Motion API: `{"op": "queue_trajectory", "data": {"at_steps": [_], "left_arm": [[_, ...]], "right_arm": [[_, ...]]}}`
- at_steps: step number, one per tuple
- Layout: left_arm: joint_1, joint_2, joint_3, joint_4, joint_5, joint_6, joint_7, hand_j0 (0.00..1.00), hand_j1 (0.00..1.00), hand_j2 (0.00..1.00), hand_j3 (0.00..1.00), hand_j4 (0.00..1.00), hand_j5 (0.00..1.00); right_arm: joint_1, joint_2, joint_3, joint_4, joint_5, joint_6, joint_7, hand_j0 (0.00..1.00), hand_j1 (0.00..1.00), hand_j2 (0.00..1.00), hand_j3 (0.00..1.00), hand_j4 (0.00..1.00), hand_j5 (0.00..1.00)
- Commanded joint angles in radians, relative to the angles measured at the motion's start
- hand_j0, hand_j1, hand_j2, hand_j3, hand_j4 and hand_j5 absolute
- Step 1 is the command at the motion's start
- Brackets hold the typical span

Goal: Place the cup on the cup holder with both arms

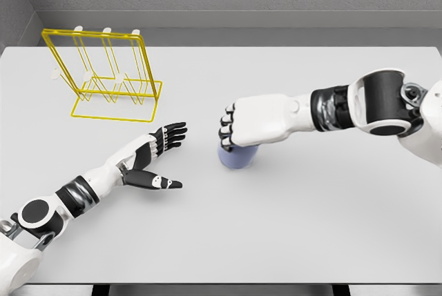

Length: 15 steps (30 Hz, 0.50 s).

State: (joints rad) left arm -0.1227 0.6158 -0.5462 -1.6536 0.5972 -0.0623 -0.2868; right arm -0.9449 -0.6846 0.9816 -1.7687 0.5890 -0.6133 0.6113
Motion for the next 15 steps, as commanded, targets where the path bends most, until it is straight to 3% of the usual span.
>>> {"op": "queue_trajectory", "data": {"at_steps": [1,15], "left_arm": [[0.0,0.001,0.002,0.0,0.004,-0.001,0.0,1.0,1.0,1.0,1.0,1.0,1.0],[0.0,0.001,0.002,0.0,0.004,-0.001,0.0,1.0,1.0,1.0,1.0,1.0,1.0]], "right_arm": [[0.0,0.014,0.003,0.0,-0.003,0.002,0.0,0.57,0.57,0.57,0.57,0.57,0.57],[-0.002,0.074,0.058,0.0,-0.001,0.002,0.0,0.58,0.58,0.58,0.58,0.58,0.58]]}}
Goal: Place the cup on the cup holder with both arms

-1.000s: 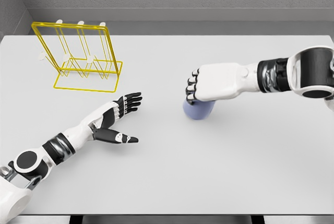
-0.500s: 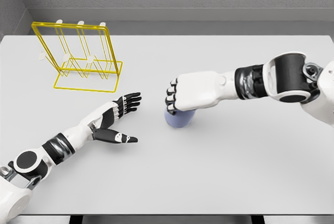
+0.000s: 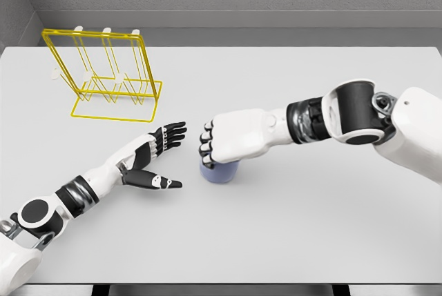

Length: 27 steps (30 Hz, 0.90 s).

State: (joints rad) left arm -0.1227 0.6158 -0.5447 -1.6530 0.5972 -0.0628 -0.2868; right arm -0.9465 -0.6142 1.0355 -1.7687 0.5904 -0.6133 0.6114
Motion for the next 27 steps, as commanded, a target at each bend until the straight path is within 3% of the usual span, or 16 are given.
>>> {"op": "queue_trajectory", "data": {"at_steps": [1,3,4,5,7,14,17,22,24,25,27], "left_arm": [[0.0,0.001,0.0,-0.001,0.004,0.0,0.0,1.0,1.0,1.0,1.0,1.0,1.0],[0.0,0.001,0.0,0.001,0.004,0.0,0.0,1.0,1.0,1.0,1.0,1.0,1.0],[0.0,0.001,0.0,0.004,0.004,0.0,0.0,1.0,1.0,1.0,1.0,1.0,1.0],[-0.002,0.001,0.0,0.006,0.004,0.0,0.0,1.0,1.0,1.0,1.0,1.0,1.0],[-0.002,0.001,0.0,0.007,0.004,0.0,0.0,1.0,1.0,1.0,1.0,1.0,1.0],[-0.003,0.001,0.002,0.012,0.004,0.0,0.0,1.0,1.0,1.0,1.0,1.0,1.0],[-0.006,0.001,0.003,0.03,0.004,-0.002,0.0,1.0,1.0,1.0,1.0,1.0,1.0],[-0.025,0.001,0.002,0.058,0.006,-0.002,-0.003,1.0,1.0,1.0,1.0,1.0,1.0],[-0.025,-0.001,0.002,0.058,0.006,-0.002,-0.003,1.0,1.0,1.0,1.0,1.0,1.0],[-0.023,-0.001,0.002,0.058,0.006,-0.002,-0.003,1.0,1.0,1.0,1.0,1.0,1.0],[-0.025,-0.001,0.0,0.058,0.007,-0.002,-0.003,1.0,1.0,1.0,1.0,1.0,1.0]], "right_arm": [[0.0,0.004,0.005,0.0,-0.003,0.002,0.0,0.58,0.58,0.58,0.58,0.58,0.58],[0.0,0.002,0.006,0.0,-0.003,0.002,0.0,0.62,0.62,0.62,0.62,0.62,0.62],[0.0,0.002,0.006,0.0,-0.001,0.002,0.0,0.71,0.71,0.71,0.71,0.71,0.71],[0.0,0.002,0.005,0.0,0.003,0.002,0.0,0.88,0.88,0.88,0.88,0.88,0.88],[0.0,0.004,0.005,0.002,0.006,0.002,0.0,0.99,0.99,0.99,0.99,0.99,0.99],[0.002,-0.004,-0.014,0.002,0.006,0.002,0.0,1.0,1.0,1.0,1.0,1.0,1.0],[0.003,-0.007,-0.08,0.002,-0.011,0.002,0.0,1.0,1.0,1.0,1.0,1.0,1.0],[0.006,-0.082,-0.255,0.002,-0.164,0.002,0.0,1.0,1.0,1.0,1.0,1.0,1.0],[0.034,-0.154,-0.371,0.002,-0.254,0.002,0.0,1.0,1.0,1.0,1.0,1.0,1.0],[0.087,-0.208,-0.469,0.003,-0.31,0.002,0.0,1.0,1.0,1.0,1.0,1.0,1.0],[0.268,-0.214,-0.727,0.006,-0.328,0.002,0.0,1.0,1.0,1.0,1.0,1.0,1.0]]}}
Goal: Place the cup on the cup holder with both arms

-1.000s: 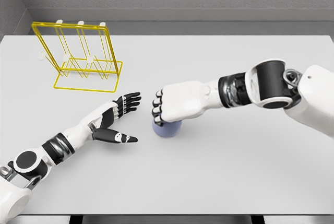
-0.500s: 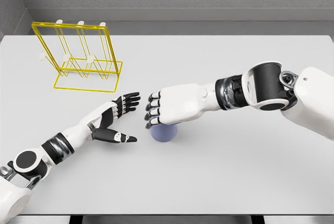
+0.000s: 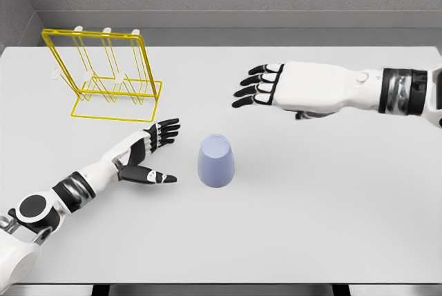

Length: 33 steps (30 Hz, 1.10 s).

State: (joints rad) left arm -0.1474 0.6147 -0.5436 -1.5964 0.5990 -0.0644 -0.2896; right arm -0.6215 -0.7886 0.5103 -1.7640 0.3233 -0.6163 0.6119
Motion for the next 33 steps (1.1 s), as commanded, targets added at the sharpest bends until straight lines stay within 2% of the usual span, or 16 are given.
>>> {"op": "queue_trajectory", "data": {"at_steps": [1,4,6,7,10,12,14,25,33], "left_arm": [[0.0,-0.001,-0.006,0.001,0.005,0.0,0.0,1.0,1.0,1.0,1.0,1.0,1.0],[-0.001,-0.032,-0.009,0.001,0.004,0.001,0.0,1.0,1.0,1.0,1.0,1.0,1.0],[-0.009,-0.053,-0.01,-0.002,0.004,0.001,0.0,1.0,1.0,1.0,1.0,1.0,1.0],[-0.012,-0.059,-0.01,-0.002,0.002,0.001,0.0,1.0,1.0,1.0,1.0,1.0,1.0],[-0.02,-0.07,-0.012,-0.004,0.002,0.005,0.0,1.0,1.0,1.0,1.0,1.0,1.0],[-0.038,-0.07,-0.041,-0.002,0.001,0.006,0.0,1.0,1.0,1.0,1.0,1.0,1.0],[-0.046,-0.084,-0.048,-0.001,0.001,0.009,0.0,1.0,1.0,1.0,1.0,1.0,1.0],[-0.063,-0.113,-0.091,-0.008,-0.001,0.011,0.001,1.0,1.0,1.0,1.0,1.0,1.0],[-0.063,-0.135,-0.098,-0.008,-0.002,0.012,0.001,1.0,1.0,1.0,1.0,1.0,1.0]], "right_arm": [[0.032,-0.037,-0.306,0.004,-0.102,0.005,-0.001,1.0,1.0,1.0,1.0,1.0,1.0],[0.193,-0.029,-0.456,0.009,-0.225,0.005,-0.001,1.0,1.0,1.0,1.0,1.0,1.0],[0.261,0.028,-0.507,0.012,-0.225,0.005,-0.001,1.0,1.0,1.0,1.0,1.0,1.0],[0.289,0.032,-0.521,0.015,-0.221,0.005,-0.001,1.0,1.0,1.0,1.0,1.0,1.0],[0.296,0.081,-0.527,0.047,-0.208,0.005,-0.001,1.0,1.0,1.0,1.0,1.0,1.0],[0.31,0.108,-0.533,0.06,-0.213,0.005,-0.001,1.0,1.0,1.0,1.0,1.0,1.0],[0.368,0.111,-0.621,0.063,-0.213,0.005,-0.001,1.0,1.0,1.0,1.0,1.0,1.0],[0.387,0.132,-0.627,0.057,-0.213,0.005,-0.001,1.0,1.0,1.0,1.0,1.0,1.0],[0.387,0.132,-0.627,0.061,-0.213,0.005,-0.001,1.0,1.0,1.0,1.0,1.0,1.0]]}}
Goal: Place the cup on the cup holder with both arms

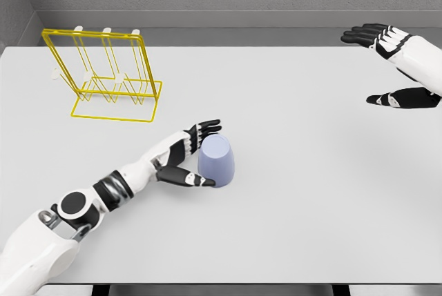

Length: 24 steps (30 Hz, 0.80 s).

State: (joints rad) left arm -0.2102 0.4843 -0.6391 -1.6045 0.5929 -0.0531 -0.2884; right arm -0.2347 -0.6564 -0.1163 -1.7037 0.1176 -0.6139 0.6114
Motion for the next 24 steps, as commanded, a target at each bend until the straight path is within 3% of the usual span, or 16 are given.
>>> {"op": "queue_trajectory", "data": {"at_steps": [1,11,15,24], "left_arm": [[0.0,-0.007,-0.002,0.005,0.004,0.001,0.0,1.0,1.0,1.0,1.0,1.0,1.0],[-0.005,-0.01,-0.017,0.011,-0.001,0.001,0.0,1.0,1.0,1.0,1.0,1.0,1.0],[-0.005,-0.016,-0.022,0.012,-0.001,0.002,0.0,0.86,0.86,0.86,0.86,0.86,0.86],[-0.003,-0.018,-0.022,0.021,-0.018,0.002,0.0,0.69,0.69,0.69,0.69,0.69,0.69]], "right_arm": [[0.0,0.0,0.0,0.001,-0.007,0.003,-0.001,1.0,1.0,1.0,1.0,1.0,1.0],[0.005,0.0,-0.002,0.004,-0.007,0.003,-0.001,1.0,1.0,1.0,1.0,1.0,1.0],[0.005,0.0,-0.002,0.003,-0.007,0.003,-0.001,1.0,1.0,1.0,1.0,1.0,1.0],[0.005,0.0,-0.002,0.004,-0.007,0.003,-0.001,1.0,1.0,1.0,1.0,1.0,1.0]]}}
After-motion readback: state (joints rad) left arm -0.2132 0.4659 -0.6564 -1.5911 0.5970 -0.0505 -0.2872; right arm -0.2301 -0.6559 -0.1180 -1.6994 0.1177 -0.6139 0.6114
